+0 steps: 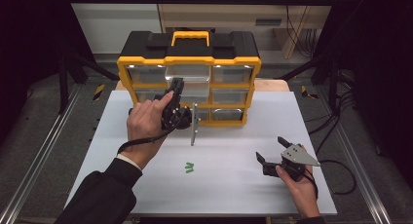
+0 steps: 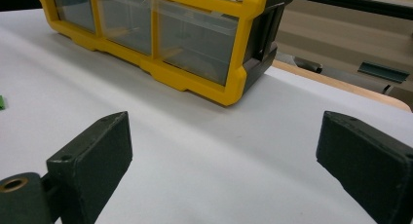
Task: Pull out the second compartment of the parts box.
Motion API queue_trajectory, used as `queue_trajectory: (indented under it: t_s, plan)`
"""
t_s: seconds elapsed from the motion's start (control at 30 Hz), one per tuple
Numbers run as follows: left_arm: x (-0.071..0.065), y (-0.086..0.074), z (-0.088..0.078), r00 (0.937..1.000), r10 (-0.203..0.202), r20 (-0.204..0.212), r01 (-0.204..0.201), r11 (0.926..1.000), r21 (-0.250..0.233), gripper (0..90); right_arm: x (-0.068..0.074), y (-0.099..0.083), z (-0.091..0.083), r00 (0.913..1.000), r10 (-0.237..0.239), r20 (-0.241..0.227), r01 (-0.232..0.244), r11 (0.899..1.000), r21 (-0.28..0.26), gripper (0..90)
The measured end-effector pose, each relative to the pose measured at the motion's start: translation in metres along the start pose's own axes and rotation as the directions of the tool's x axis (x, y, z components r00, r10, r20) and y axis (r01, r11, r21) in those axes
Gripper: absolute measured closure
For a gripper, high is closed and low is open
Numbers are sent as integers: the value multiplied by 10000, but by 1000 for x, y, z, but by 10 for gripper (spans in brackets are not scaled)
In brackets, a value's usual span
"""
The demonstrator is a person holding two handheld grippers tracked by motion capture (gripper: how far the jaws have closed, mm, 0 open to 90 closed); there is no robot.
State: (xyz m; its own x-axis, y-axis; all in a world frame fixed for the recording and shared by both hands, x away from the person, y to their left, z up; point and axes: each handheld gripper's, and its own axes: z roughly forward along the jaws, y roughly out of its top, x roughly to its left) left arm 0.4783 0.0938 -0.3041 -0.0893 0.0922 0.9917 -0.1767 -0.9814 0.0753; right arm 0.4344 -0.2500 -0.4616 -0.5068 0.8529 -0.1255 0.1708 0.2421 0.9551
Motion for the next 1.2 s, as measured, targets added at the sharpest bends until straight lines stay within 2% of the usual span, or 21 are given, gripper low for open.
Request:
queue_trajectory:
  t_s: [0.37, 1.2]
  plan:
    - [-1, 3, -14, 9997, 169, -201, -170, 9998, -50, 793, 0, 0, 0, 10000, -20, 9, 20, 10000, 7, 62]
    - [1, 6, -34, 9999, 12, -142, -14, 10000, -92, 790, 0, 0, 1, 10000, -89, -22, 90, 10000, 26, 63]
